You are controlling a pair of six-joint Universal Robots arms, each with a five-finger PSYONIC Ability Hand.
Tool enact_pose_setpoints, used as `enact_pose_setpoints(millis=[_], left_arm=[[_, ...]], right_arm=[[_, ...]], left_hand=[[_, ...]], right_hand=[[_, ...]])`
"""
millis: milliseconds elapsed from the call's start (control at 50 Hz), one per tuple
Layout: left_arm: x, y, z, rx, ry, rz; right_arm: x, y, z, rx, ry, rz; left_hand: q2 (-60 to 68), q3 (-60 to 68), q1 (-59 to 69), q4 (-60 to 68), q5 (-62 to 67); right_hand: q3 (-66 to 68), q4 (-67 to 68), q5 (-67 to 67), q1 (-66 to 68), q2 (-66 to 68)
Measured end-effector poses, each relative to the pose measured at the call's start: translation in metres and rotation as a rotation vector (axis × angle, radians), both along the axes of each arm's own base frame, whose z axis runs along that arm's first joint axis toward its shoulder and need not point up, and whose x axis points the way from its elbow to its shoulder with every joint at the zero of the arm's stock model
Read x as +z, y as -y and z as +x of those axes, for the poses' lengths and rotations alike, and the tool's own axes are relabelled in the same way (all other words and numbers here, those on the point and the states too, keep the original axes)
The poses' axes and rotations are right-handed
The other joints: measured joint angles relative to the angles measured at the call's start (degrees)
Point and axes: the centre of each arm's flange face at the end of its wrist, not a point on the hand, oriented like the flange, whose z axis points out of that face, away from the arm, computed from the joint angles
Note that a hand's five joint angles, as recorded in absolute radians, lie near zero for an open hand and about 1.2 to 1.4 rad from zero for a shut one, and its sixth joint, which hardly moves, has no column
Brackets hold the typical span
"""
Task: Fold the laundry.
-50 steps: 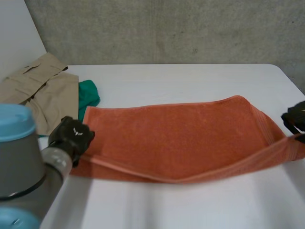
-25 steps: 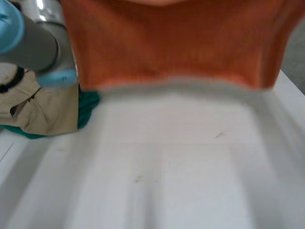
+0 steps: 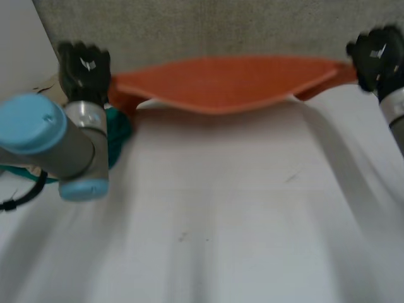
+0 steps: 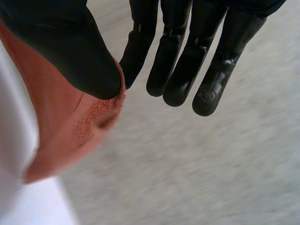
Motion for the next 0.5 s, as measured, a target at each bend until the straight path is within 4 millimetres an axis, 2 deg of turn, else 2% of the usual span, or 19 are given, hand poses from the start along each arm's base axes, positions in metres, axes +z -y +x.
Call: enact_pose_setpoints(millis=[20,60,120,160,220,280,320,400,500], left_arm=[[-0.023,-0.005,0.000,-0.004,0.032,0.065],[-0.047,-0.013,0.002,-0.008,0.069,0.136],[-0.070,-0.029,0.007,-0.012,0.118,0.228],[-0.078,-0.044,0.014,-0.014,0.153,0.295],[-0.081,-0.070,0.026,-0.015,0.205,0.392],[-0.081,-0.093,0.038,-0.013,0.258,0.475],[-0.079,-0.118,0.050,-0.012,0.328,0.567],[-0.075,-0.152,0.066,-0.019,0.444,0.702],[-0.067,-0.180,0.074,-0.063,0.526,0.793]], right_arm=[[-0.021,-0.005,-0.003,0.009,-0.011,0.077],[-0.039,-0.010,-0.007,0.014,-0.018,0.149],[-0.061,-0.022,-0.018,0.008,-0.025,0.275],[-0.066,-0.030,-0.027,-0.006,-0.031,0.357],[-0.062,-0.045,-0.044,-0.041,-0.053,0.467],[-0.049,-0.063,-0.064,-0.095,-0.102,0.572],[-0.035,-0.082,-0.083,-0.148,-0.169,0.667],[-0.021,-0.108,-0.104,-0.193,-0.278,0.811],[-0.015,-0.128,-0.112,-0.177,-0.352,0.944]], left_hand=[[0.0,0.1,0.0,0.0,0.0],[0.0,0.1,0.0,0.0,0.0],[0.0,0.1,0.0,0.0,0.0],[0.0,0.1,0.0,0.0,0.0],[0.0,0.1,0.0,0.0,0.0],[0.0,0.1,0.0,0.0,0.0],[0.0,0.1,0.0,0.0,0.0],[0.0,0.1,0.0,0.0,0.0],[0.0,0.1,0.0,0.0,0.0]], right_hand=[[0.0,0.0,0.0,0.0,0.0],[0.0,0.0,0.0,0.0,0.0],[0.0,0.0,0.0,0.0,0.0],[0.0,0.0,0.0,0.0,0.0],[0.0,0.0,0.0,0.0,0.0],[0.0,0.0,0.0,0.0,0.0],[0.0,0.0,0.0,0.0,0.0],[0.0,0.0,0.0,0.0,0.0],[0.0,0.0,0.0,0.0,0.0]])
